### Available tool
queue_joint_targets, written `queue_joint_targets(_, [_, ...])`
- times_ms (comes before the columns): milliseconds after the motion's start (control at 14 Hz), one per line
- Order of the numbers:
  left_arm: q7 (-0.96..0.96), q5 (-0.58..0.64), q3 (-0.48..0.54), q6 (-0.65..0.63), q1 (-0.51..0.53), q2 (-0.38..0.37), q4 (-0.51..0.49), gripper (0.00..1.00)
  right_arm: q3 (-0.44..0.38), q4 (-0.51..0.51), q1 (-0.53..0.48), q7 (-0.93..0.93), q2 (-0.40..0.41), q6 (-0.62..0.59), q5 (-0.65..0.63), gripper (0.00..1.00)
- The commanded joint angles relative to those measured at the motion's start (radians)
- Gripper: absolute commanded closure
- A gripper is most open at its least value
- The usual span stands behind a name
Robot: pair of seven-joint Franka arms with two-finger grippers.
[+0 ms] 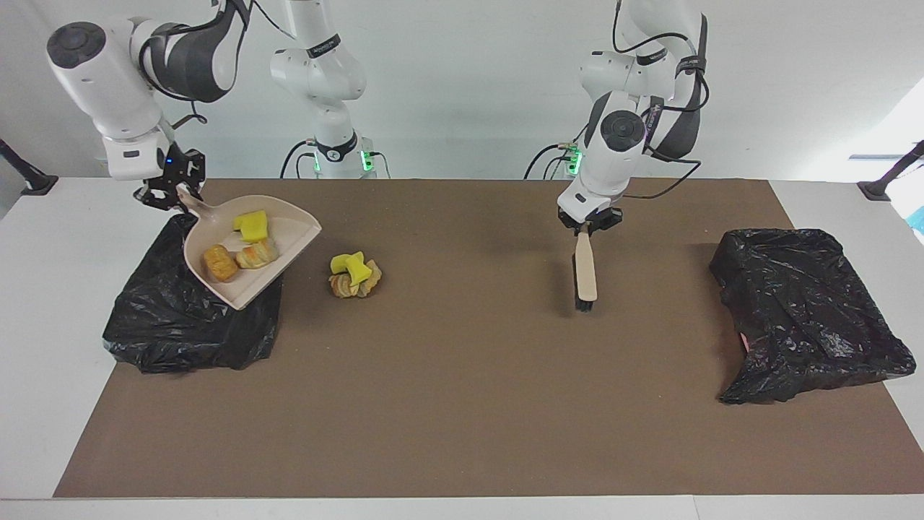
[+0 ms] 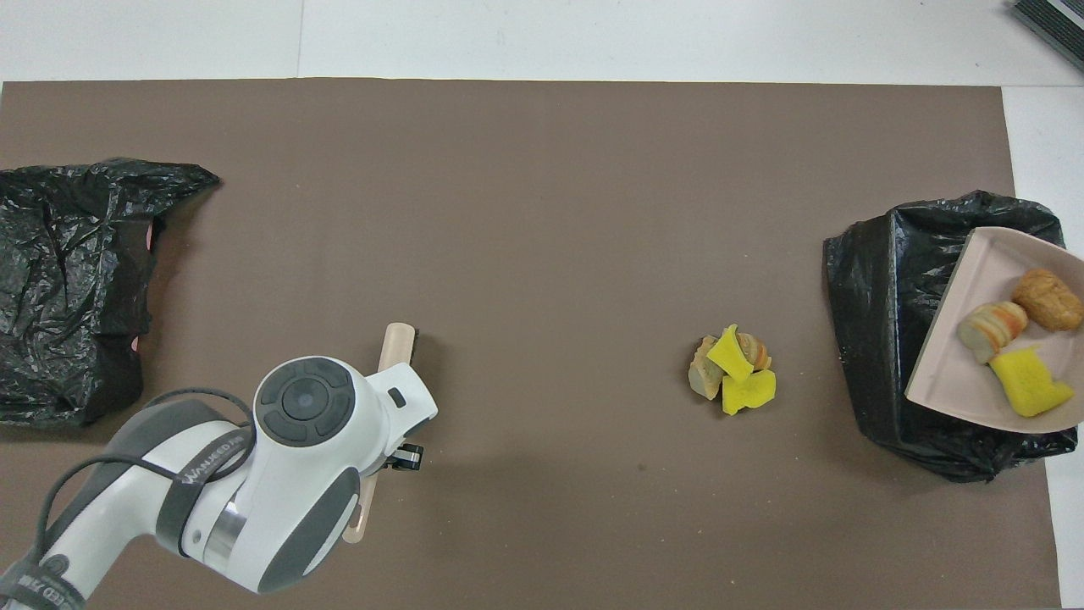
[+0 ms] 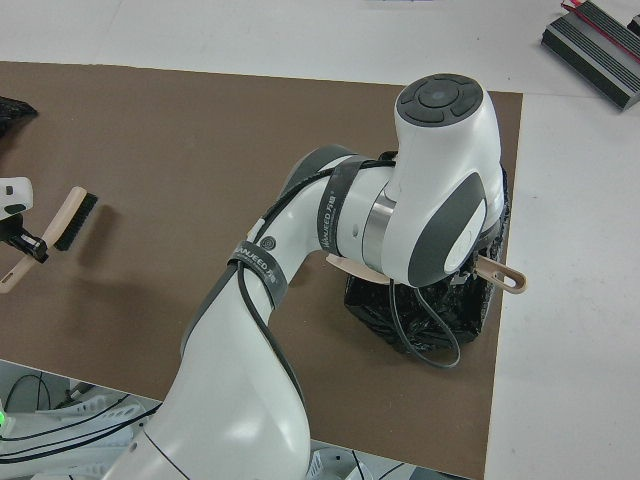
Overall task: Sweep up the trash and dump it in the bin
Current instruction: 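Tip the dustpan into the black bag with the right gripper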
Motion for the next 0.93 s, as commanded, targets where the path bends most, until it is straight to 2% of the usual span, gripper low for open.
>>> queue_joint_targets(0, [-0.14,-0.011,0.009,-0.003,-0.143,-0.06,-0.06,1.0,0.019,-0.01,-0.007,-0.032,-0.006,0.055,-0.122,1.0])
queue_joint_targets(215, [-0.253,-0.069,0.009,0.037,-0.247,-0.047,-0.069,1.0,0.019,-0.012,-0.007,-0.044,0.035,0.124,-0.226,1.0])
queue_joint_targets(429, [-0.33,-0.127,0.011,0.147,-0.315,-0.012,-0.098,1.0,0.023,-0.021,0.031,-0.101,0.051,0.164,-0.409,1.0])
queue_joint_targets(644, [-0.323,-0.131,0.009,0.152,-0.318,-0.012,-0.103,1.0,0.025,-0.025,0.074,-0.214,0.051,0.172,-0.492,1.0])
queue_joint_targets(858, [-0.324,-0.146,0.009,0.152,-0.318,-0.014,-0.109,1.0,0.023,-0.024,0.077,-0.408,0.063,0.282,-0.507,1.0])
